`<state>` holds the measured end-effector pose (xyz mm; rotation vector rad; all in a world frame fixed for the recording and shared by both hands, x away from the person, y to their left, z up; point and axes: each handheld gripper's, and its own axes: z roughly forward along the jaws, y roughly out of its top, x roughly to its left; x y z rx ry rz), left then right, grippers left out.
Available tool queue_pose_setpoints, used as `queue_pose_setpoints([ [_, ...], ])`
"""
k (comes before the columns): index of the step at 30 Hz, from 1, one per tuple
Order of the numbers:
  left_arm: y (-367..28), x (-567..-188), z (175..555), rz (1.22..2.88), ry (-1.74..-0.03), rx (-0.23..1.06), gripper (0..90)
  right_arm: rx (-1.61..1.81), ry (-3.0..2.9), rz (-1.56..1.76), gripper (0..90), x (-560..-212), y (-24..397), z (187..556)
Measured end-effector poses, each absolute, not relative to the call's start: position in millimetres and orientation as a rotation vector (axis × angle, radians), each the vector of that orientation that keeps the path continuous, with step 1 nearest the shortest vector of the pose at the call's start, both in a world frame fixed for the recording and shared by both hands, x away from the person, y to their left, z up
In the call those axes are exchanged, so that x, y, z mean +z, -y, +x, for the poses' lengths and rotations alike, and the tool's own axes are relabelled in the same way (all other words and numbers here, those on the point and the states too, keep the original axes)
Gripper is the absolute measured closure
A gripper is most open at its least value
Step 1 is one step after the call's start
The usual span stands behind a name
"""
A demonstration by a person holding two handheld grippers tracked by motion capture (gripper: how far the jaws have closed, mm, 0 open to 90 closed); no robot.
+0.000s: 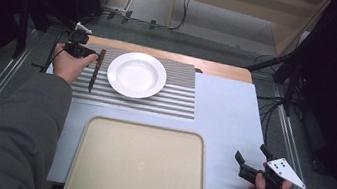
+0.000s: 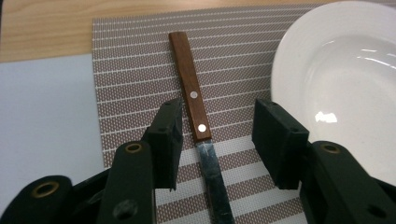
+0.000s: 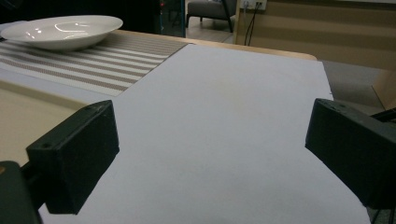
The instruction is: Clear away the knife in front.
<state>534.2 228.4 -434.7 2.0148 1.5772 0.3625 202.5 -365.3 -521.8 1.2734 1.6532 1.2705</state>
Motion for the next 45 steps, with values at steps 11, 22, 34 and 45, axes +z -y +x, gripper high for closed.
queue_pose_setpoints([
  [11, -226, -458, 548, 2.038, -1.664, 0.322, 65.3, 1.265, -1.654, 1.276, 1.5, -522, 365, 203],
  [22, -223, -472, 554, 2.023, -1.68, 0.309, 69.0, 1.253, -1.652, 1.275, 1.5, -522, 364, 204],
  [34, -214, -477, 551, 2.116, -1.638, 0.437, 75.8, 1.249, -1.656, 1.273, 1.5, -522, 364, 204],
  [45, -214, -475, 550, 2.126, -1.636, 0.434, 76.9, 1.243, -1.658, 1.277, 1.5, -522, 364, 204],
])
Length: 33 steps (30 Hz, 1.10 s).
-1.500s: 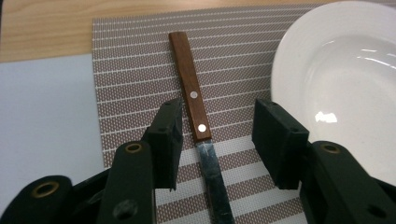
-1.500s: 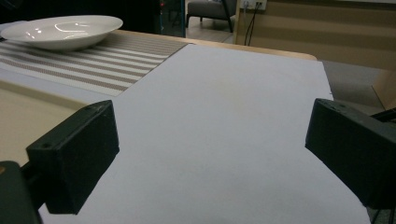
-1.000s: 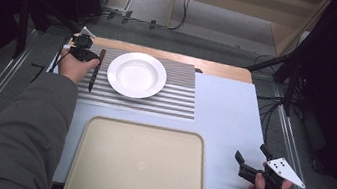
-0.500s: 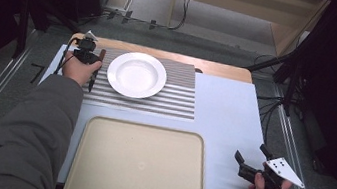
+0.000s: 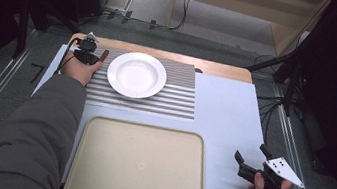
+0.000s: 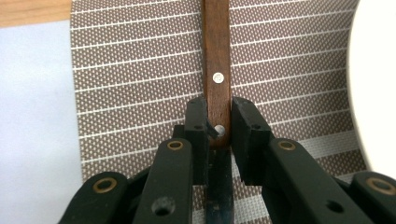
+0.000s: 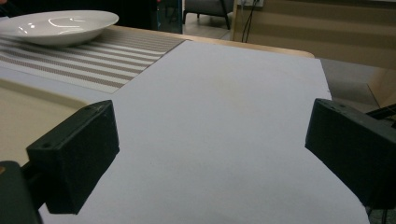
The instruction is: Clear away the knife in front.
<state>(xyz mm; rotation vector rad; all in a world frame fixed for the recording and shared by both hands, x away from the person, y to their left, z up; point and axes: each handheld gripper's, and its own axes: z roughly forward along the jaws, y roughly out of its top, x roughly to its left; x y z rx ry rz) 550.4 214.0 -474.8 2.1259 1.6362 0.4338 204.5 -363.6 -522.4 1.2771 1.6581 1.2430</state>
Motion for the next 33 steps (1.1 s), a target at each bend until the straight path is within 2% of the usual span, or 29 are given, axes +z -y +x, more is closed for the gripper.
queue_pose_setpoints([
  [17, -221, -442, 528, 2.125, -1.495, 0.422, 77.0, 1.244, -1.66, 1.277, 1.6, -522, 363, 205],
  [33, -220, -427, 497, 2.109, -1.425, 0.366, 76.9, 1.241, -1.662, 1.279, 1.6, -522, 363, 205],
])
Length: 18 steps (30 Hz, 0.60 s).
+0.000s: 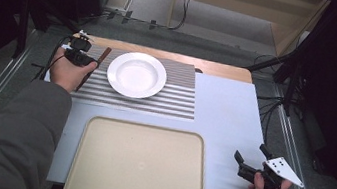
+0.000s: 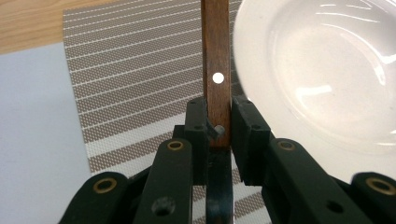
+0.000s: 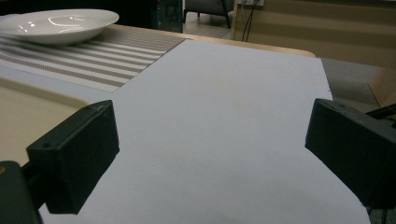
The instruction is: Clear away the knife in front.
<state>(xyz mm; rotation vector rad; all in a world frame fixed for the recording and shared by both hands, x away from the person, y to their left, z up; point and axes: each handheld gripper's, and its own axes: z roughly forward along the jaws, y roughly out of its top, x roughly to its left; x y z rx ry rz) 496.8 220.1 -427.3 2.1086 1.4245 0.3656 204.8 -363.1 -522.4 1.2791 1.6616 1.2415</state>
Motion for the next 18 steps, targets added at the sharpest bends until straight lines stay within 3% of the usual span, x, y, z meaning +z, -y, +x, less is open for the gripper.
queue_pose_setpoints([
  [18, -208, -417, 460, 2.122, -1.327, 0.335, 76.8, 1.241, -1.661, 1.277, 1.6, -522, 363, 205],
])
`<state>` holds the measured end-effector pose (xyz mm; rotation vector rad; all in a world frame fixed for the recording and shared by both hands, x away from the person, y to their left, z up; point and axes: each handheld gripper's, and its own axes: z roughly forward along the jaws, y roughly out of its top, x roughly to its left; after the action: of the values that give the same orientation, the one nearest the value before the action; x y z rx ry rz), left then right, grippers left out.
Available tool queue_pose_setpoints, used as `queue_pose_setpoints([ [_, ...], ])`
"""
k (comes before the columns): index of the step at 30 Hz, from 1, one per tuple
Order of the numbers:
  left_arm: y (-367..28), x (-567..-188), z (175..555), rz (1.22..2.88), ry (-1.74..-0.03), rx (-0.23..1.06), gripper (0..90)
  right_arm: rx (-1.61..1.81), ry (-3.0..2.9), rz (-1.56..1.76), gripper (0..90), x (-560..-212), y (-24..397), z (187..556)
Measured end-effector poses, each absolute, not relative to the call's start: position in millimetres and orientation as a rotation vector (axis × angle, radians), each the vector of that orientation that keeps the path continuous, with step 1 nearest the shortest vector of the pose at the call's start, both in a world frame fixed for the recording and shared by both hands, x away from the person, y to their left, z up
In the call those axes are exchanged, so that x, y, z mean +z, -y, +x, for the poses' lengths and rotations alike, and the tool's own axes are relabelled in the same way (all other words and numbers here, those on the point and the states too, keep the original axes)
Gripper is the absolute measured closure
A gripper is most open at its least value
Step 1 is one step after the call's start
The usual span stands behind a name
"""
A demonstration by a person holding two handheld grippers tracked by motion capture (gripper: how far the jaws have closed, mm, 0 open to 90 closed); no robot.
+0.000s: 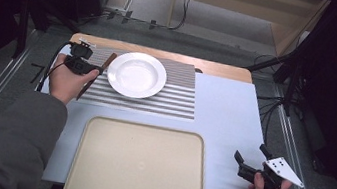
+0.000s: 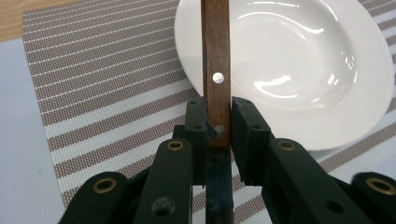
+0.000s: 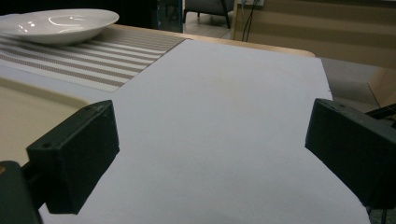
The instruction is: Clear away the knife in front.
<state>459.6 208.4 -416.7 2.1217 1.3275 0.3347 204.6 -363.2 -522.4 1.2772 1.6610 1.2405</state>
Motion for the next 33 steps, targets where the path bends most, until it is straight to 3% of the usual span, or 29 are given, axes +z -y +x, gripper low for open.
queue_pose_setpoints([
  [9, -203, -417, 437, 2.103, -1.28, 0.281, 76.9, 1.242, -1.666, 1.276, 1.6, -522, 363, 205],
  [33, -190, -428, 375, 2.107, -1.182, 0.296, 76.9, 1.24, -1.673, 1.267, 1.6, -522, 363, 205],
])
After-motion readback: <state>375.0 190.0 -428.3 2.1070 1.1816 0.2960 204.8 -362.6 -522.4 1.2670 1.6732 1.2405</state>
